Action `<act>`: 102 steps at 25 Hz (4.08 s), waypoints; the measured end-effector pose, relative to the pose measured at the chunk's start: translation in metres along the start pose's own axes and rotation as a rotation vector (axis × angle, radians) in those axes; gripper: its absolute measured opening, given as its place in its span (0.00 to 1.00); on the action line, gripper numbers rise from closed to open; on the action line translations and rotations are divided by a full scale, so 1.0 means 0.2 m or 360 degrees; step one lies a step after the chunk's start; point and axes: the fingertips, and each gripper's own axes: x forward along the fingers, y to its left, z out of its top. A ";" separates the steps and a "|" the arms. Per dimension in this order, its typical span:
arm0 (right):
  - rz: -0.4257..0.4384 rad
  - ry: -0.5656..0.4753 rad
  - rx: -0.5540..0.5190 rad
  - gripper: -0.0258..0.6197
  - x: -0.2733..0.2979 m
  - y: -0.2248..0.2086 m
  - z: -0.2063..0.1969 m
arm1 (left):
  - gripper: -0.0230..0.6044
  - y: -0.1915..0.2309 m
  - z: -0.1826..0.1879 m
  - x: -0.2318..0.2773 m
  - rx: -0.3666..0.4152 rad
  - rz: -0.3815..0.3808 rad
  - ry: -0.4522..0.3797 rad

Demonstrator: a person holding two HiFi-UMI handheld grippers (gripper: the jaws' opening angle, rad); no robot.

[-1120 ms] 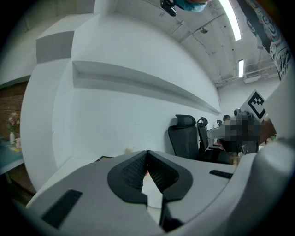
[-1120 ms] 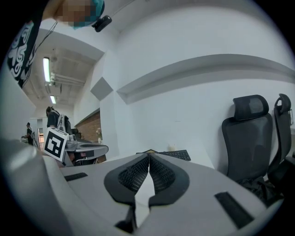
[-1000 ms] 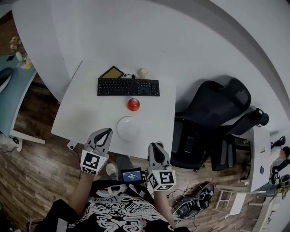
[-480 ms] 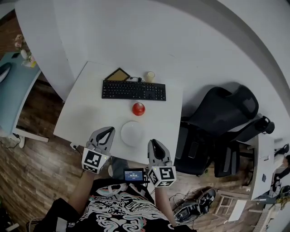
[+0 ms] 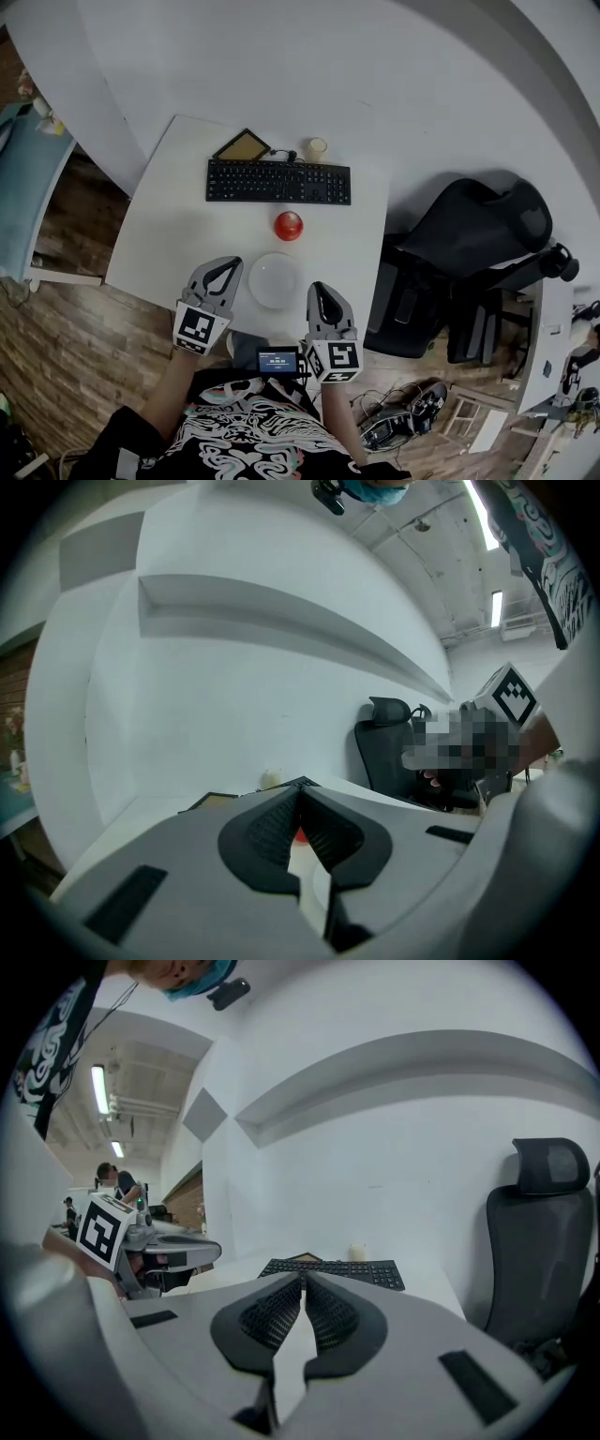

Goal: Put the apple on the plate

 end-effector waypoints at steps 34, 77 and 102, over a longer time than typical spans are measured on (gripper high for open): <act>0.0214 0.0440 -0.0105 0.40 0.83 -0.15 -0.36 | 0.43 0.08 -0.49 0.68 -0.0306 -0.0306 0.0250; 0.0456 0.0272 0.0554 0.51 0.77 -0.15 -0.32 | 0.54 -0.09 -0.53 0.61 -0.0309 -0.0510 0.0286; 0.0441 0.0286 0.0424 0.51 0.30 0.10 -0.43 | 0.54 -0.43 -0.48 0.26 -0.0257 -0.0724 0.0261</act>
